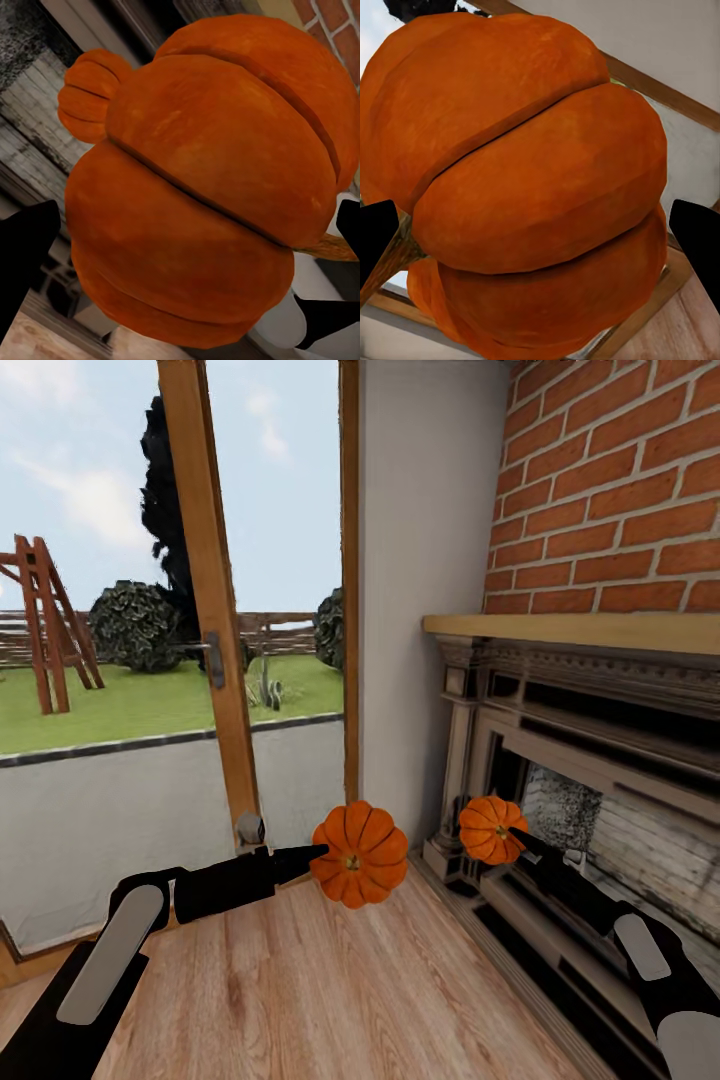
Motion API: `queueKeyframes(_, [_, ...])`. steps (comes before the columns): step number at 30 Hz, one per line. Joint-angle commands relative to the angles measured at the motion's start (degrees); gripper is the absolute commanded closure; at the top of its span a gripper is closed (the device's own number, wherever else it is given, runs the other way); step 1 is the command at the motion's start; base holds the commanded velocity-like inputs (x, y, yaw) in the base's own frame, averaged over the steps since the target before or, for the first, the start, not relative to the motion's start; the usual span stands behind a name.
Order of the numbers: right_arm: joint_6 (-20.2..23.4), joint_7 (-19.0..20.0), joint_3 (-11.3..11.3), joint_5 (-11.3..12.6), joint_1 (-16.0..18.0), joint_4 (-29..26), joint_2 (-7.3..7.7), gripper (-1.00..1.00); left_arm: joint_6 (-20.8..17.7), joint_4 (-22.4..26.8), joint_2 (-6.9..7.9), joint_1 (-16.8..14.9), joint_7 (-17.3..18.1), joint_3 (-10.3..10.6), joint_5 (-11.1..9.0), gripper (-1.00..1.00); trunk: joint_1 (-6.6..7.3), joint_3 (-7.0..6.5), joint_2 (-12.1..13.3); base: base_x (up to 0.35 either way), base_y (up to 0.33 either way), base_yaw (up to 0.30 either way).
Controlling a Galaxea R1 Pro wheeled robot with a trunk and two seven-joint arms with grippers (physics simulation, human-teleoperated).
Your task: Place each of the two pumpkins and all three candles from the living room inside a cabinet in the living room (use any cabinet), then make sure every cabinet is closed, and position the cauldron so it is next to a table in the living room.
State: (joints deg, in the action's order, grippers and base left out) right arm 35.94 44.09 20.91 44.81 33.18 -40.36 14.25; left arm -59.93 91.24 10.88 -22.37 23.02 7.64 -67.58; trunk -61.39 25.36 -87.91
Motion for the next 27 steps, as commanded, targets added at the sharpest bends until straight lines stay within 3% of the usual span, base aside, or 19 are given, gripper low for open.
queueKeyframes(1, [0.36,0.03,0.10,0.19,0.04,0.02,-0.01,1.00,-0.07,-0.01,0.04,-0.05,0.43,0.02,0.35,1.00,0.23,-0.12,0.38,0.000,0.000,-0.003])
queueKeyframes(27, [1.03,1.63,-0.33,0.32,0.04,-0.12,0.10,1.00,-0.07,-0.01,0.11,-0.05,0.45,0.00,0.35,1.00,5.94,-4.79,10.81,0.000,0.000,0.000])
